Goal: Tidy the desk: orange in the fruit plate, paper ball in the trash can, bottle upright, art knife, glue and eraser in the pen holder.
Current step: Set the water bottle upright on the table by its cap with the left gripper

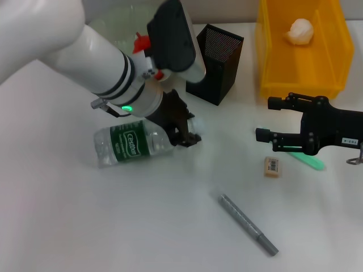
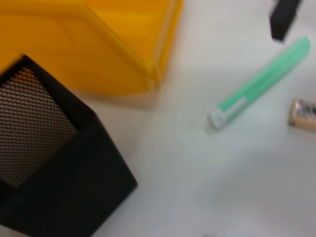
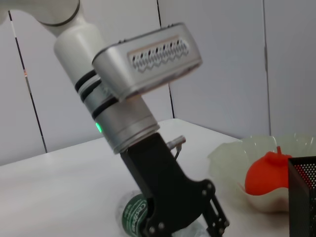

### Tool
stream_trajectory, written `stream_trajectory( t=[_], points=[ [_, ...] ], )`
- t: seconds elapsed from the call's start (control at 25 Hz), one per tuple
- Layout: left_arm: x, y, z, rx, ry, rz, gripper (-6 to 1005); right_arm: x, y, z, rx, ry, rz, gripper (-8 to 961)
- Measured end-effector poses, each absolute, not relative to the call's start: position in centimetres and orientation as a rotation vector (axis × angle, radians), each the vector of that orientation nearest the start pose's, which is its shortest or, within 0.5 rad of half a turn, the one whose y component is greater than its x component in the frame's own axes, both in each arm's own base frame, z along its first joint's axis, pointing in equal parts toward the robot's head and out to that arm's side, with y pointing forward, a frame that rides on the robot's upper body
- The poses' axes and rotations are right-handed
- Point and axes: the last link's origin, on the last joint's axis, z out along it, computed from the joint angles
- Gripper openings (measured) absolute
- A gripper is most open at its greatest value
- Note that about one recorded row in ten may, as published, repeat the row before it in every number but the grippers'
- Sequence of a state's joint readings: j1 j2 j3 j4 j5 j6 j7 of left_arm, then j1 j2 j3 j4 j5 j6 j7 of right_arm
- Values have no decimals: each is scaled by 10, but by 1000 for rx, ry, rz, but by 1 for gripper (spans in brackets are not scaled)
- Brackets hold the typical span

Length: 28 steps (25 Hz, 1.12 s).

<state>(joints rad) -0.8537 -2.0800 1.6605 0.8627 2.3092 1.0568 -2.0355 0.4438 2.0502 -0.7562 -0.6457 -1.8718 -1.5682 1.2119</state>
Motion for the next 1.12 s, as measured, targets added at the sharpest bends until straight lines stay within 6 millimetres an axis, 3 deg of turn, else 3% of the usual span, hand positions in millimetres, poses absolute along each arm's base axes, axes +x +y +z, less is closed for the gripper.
stream_trajectory(
  t=[0.68,0.76,0.88,0.96,1.12],
  points=[
    [-138,398,-37,-2802,-277,105,447,278,315,10,-2682,450,733,777],
    [-143,399,-19,-2786,-333,16,447,277,315,10,-2682,450,733,776],
    [-144,400,-17,-2783,-339,8,446,277,316,10,-2680,452,729,774],
    [-154,400,4,-2766,-418,-89,446,277,317,11,-2680,453,729,773],
    [-168,397,23,-2742,-486,-187,445,275,319,11,-2682,455,732,770]
  ],
)
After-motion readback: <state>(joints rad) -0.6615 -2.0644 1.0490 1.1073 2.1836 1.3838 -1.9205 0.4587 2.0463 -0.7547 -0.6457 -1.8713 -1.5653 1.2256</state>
